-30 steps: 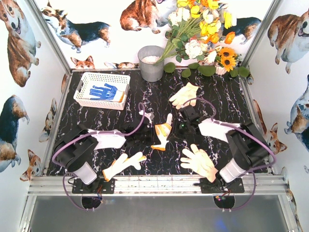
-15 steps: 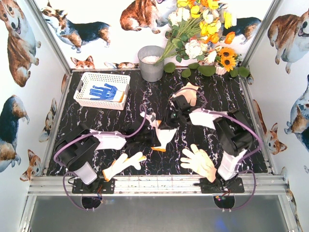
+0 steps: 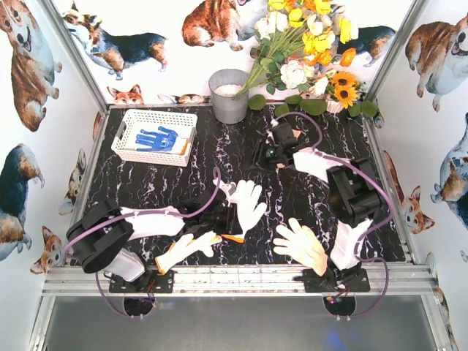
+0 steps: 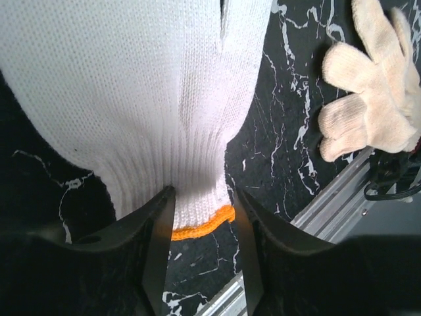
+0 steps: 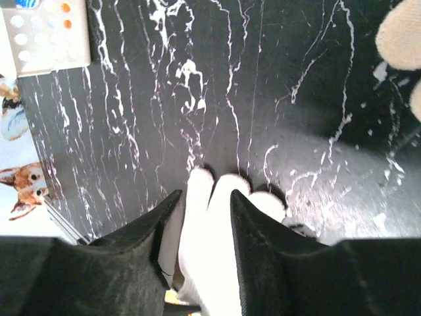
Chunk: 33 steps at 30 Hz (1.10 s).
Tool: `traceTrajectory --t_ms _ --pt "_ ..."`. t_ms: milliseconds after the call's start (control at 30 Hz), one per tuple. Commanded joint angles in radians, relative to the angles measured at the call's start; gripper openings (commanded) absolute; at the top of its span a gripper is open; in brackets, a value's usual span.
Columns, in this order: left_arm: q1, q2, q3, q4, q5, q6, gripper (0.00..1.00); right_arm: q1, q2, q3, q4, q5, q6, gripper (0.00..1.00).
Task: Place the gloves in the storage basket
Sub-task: Adjust the glove at the center of the board, then pick up the glove from the center of the board.
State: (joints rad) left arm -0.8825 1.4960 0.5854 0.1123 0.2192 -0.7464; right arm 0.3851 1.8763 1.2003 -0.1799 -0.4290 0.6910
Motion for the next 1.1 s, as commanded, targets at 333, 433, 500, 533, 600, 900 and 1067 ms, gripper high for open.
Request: traceTrajectory --t_ms 333,433,500,533,600,900,1067 --pt "0.031 -0.276 0.154 -0.494 -0.282 0.011 0.67 -0.009 -0.517 -0.321 -0.215 0.009 -0.042 0.51" --pt "0.031 -0.316 0.209 -0.665 -0.339 0.031 0.69 -0.009 -0.603 -0.389 -0.235 0.041 -0.021 0.53" --pt "0.03 -0.322 0.207 -0.753 -0.348 0.04 0.7 -0.009 -0.643 -0.429 -0.232 0.06 -0.006 0.55" --pt "0.029 -0.323 0.197 -0.78 -0.342 0.041 0.71 -0.009 -0.657 -0.443 -0.228 0.067 0.0 0.56" --pt "0.022 -0.33 0.159 -0.789 -0.323 0.035 0.73 -0.009 -0.672 -0.459 -0.216 0.078 0.008 0.56" --pt "-0.013 -0.273 0.07 -0.669 -0.274 0.042 0.75 -0.009 -0.667 -0.438 -0.207 0.074 0.008 0.55" --pt "-0.038 -0.242 0.064 -0.654 -0.281 0.06 0.56 -0.009 -0.68 -0.446 -0.217 0.088 0.004 0.55"
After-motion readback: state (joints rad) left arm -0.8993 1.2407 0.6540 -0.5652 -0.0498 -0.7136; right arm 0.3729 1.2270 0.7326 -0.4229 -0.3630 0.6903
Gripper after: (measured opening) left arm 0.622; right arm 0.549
